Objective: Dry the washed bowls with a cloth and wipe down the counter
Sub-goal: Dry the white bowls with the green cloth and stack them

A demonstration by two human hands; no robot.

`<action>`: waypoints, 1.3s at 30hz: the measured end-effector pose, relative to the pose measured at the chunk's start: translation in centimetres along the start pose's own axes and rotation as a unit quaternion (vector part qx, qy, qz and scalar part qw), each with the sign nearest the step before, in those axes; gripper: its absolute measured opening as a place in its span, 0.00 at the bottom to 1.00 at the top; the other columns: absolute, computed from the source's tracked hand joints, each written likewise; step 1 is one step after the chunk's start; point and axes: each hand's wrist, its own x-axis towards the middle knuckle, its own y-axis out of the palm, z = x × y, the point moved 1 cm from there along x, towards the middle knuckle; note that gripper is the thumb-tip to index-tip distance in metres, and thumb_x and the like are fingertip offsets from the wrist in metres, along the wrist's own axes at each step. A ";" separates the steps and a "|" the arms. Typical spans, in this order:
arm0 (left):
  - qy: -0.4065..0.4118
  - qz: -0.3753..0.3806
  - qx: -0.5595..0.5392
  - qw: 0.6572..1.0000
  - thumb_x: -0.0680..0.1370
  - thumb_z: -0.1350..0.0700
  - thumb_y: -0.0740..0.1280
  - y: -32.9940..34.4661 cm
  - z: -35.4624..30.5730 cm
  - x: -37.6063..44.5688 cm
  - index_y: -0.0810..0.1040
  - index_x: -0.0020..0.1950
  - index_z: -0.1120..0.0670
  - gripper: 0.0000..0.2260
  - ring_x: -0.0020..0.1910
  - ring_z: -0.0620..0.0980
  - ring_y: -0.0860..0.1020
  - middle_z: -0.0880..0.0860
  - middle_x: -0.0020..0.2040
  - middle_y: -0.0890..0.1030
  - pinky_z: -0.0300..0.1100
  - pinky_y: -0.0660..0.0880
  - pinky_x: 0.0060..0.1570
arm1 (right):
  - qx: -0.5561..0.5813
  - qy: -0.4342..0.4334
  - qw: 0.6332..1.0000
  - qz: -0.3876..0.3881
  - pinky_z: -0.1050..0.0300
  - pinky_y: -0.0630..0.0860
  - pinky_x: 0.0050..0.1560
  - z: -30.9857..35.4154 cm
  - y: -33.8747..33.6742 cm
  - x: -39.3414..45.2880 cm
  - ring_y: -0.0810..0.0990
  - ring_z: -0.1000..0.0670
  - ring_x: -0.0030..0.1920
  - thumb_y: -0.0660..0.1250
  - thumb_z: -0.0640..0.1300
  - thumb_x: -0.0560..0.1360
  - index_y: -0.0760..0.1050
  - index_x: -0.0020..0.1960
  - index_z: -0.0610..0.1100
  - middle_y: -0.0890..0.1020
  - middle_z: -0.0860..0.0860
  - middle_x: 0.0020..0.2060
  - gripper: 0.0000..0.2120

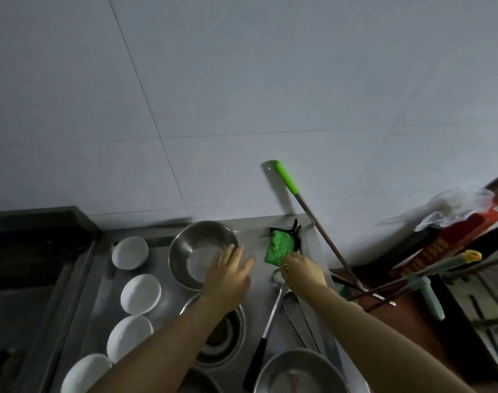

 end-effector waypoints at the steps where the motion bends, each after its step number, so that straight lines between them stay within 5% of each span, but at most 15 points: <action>1: -0.005 0.003 0.002 1.000 0.75 0.46 0.61 0.9 0.2 0.4 0.78 0.67 0.50 0.22 0.70 0.63 0.72 0.60 0.71 0.75 0.63 0.72 0.64 | -0.002 -0.002 1.000 0.007 0.52 0.74 0.54 -0.2 0.9 1.1 0.77 0.42 0.57 0.60 0.49 0.80 0.78 0.56 0.45 0.79 0.46 0.55 0.11; 12: -0.012 -0.094 0.008 0.995 0.78 0.47 0.61 7.8 2.1 3.0 0.79 0.66 0.51 0.19 0.72 0.62 0.71 0.58 0.71 0.75 0.63 0.67 0.69 | -0.069 0.025 0.994 0.081 0.48 0.71 0.60 -1.6 9.8 10.6 0.75 0.40 0.63 0.61 0.50 0.79 0.76 0.63 0.46 0.76 0.45 0.61 0.16; 18: 0.021 -0.179 0.004 0.984 0.79 0.51 0.64 8.9 2.9 2.9 0.81 0.57 0.53 0.12 0.69 0.61 0.73 0.57 0.66 0.79 0.63 0.67 0.68 | -0.133 0.003 0.990 0.050 0.46 0.72 0.58 -2.8 12.8 12.5 0.74 0.37 0.61 0.60 0.37 0.77 0.74 0.64 0.42 0.74 0.43 0.63 0.16; 24: 0.020 -0.193 -0.011 0.981 0.77 0.53 0.65 8.4 2.4 3.0 0.83 0.51 0.55 0.09 0.67 0.60 0.75 0.56 0.62 0.81 0.61 0.70 0.66 | 0.005 0.034 0.999 -0.030 0.47 0.71 0.48 -3.7 10.5 12.6 0.79 0.36 0.47 0.64 0.39 0.75 0.77 0.51 0.38 0.82 0.40 0.49 0.07; 28: 0.022 -0.183 -0.054 0.981 0.76 0.54 0.64 5.8 1.9 3.5 0.82 0.48 0.55 0.09 0.62 0.59 0.78 0.55 0.58 0.82 0.56 0.73 0.63 | 0.135 0.038 0.988 -0.069 0.45 0.76 0.49 -3.9 6.1 10.7 0.78 0.41 0.46 0.65 0.42 0.77 0.76 0.51 0.41 0.79 0.44 0.50 0.06; 35: -0.028 -0.084 -0.228 0.970 0.80 0.51 0.65 -2.0 -1.2 1.4 0.71 0.72 0.54 0.21 0.70 0.52 0.69 0.52 0.70 0.74 0.46 0.67 0.68 | 0.241 -0.077 0.968 -0.002 0.61 0.76 0.48 0.0 -2.6 3.2 0.77 0.51 0.46 0.66 0.38 0.76 0.78 0.52 0.44 0.78 0.51 0.47 0.06; 37: -0.034 -0.066 -0.290 0.954 0.80 0.49 0.67 -3.4 -1.8 -0.4 0.71 0.73 0.52 0.22 0.68 0.48 0.70 0.50 0.68 0.74 0.43 0.69 0.66 | 0.256 -0.102 0.961 0.034 0.70 0.72 0.46 1.8 -4.2 0.6 0.77 0.54 0.46 0.66 0.37 0.77 0.77 0.52 0.47 0.78 0.53 0.46 0.07; 39: -0.028 -0.064 -0.354 0.933 0.80 0.51 0.67 -4.3 -2.0 -2.7 0.76 0.67 0.51 0.16 0.59 0.45 0.75 0.48 0.60 0.79 0.40 0.73 0.59 | 0.279 -0.110 0.952 0.062 0.69 0.74 0.46 3.6 -5.0 -1.7 0.79 0.56 0.47 0.65 0.38 0.77 0.77 0.52 0.50 0.79 0.55 0.46 0.09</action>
